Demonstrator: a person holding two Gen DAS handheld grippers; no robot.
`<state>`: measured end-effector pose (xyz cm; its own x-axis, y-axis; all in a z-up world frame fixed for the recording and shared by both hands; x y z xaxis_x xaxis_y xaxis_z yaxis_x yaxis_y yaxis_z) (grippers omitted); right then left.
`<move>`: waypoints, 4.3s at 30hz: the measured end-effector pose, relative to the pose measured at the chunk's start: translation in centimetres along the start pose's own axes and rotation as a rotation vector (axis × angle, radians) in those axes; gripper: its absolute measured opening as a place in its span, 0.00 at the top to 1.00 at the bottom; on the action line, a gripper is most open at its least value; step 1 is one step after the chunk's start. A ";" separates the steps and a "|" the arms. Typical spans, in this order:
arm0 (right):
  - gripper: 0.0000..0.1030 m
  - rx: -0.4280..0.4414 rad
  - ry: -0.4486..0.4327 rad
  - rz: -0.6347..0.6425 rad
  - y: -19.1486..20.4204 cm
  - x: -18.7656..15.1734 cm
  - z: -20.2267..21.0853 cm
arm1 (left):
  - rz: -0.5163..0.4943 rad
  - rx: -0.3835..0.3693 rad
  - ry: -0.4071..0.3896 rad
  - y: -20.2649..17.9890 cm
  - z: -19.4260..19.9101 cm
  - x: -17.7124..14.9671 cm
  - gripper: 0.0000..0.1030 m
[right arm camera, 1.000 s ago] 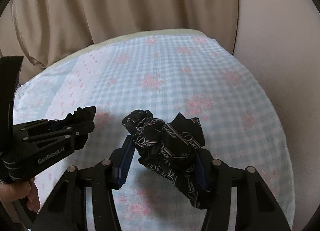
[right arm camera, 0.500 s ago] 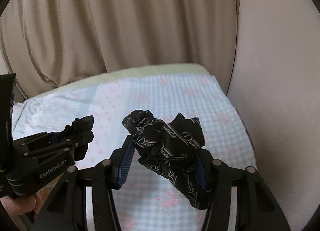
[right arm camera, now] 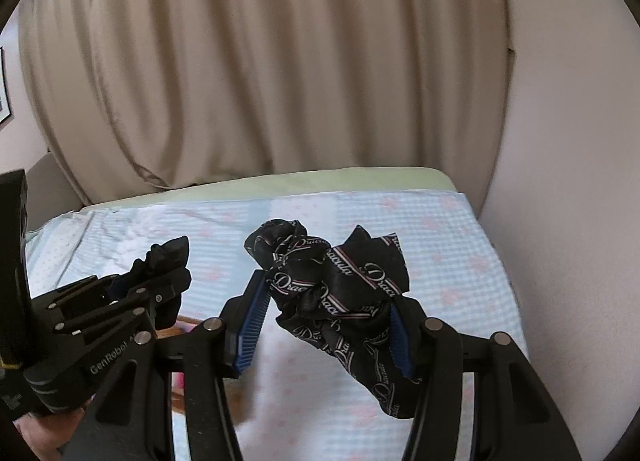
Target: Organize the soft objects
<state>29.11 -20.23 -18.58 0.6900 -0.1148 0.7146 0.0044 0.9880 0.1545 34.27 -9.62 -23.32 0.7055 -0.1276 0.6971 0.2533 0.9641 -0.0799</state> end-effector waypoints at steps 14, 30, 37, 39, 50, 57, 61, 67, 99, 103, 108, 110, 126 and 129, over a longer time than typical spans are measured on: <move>0.52 0.075 0.135 -0.034 16.8 -4.5 -2.4 | 0.040 0.089 0.068 19.1 7.0 -4.7 0.79; 0.52 0.047 0.377 -0.132 22.4 -12.8 -10.8 | 0.117 0.078 0.250 28.8 1.7 -12.5 0.79; 0.52 0.040 0.467 -0.152 21.3 -15.4 -15.2 | 0.135 0.071 0.332 29.0 -3.3 -14.3 0.79; 0.52 0.039 0.490 -0.157 21.0 -15.8 -16.6 | 0.129 0.067 0.352 29.1 -4.8 -14.4 0.79; 0.46 0.093 0.573 -0.188 20.7 -17.5 -20.1 | 0.125 0.101 0.421 29.8 -8.8 -15.4 0.31; 0.00 0.043 0.569 -0.221 19.4 -16.8 -20.0 | 0.123 0.090 0.424 29.5 -8.3 -16.1 0.00; 0.00 0.029 0.567 -0.216 18.9 -16.9 -19.5 | 0.118 0.086 0.422 29.3 -7.4 -16.9 0.00; 0.00 0.025 0.550 -0.222 18.8 -16.8 -17.9 | 0.129 0.072 0.399 29.0 -5.6 -16.9 0.00; 0.00 -0.063 0.036 0.031 18.9 -1.3 12.5 | 0.094 0.138 -0.099 21.1 25.0 -2.7 0.00; 0.00 -0.070 -0.028 0.041 18.1 -0.4 15.5 | 0.090 0.151 -0.149 19.3 28.1 -2.6 0.00; 0.00 -0.080 -0.073 0.063 17.6 -0.9 17.7 | 0.081 0.168 -0.199 17.2 30.7 -2.8 0.00; 0.00 -0.082 -0.091 0.060 17.1 -1.1 18.2 | 0.070 0.180 -0.218 16.6 31.4 -2.9 0.00; 0.00 -0.098 -0.178 0.042 14.7 -0.2 21.0 | 0.006 0.236 -0.303 12.9 33.6 -2.0 0.00; 0.00 -0.096 -0.180 0.040 14.5 -0.2 21.0 | 0.007 0.232 -0.306 12.5 33.7 -1.9 0.00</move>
<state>13.83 -8.05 -2.14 0.5507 -0.0833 0.8305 0.0543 0.9965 0.0639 13.74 10.54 -1.65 0.4671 -0.0795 0.8806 0.0679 0.9962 0.0539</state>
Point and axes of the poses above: each gripper's, at about its wrist camera, not at the fingertips, and z roughly against the way its jaws point, y to its left, x to its top, the point moved 10 cm from there along -z, roughly the way its jaws point, and after that the axes turned 3 degrees about -z, right-handed, at the moved point
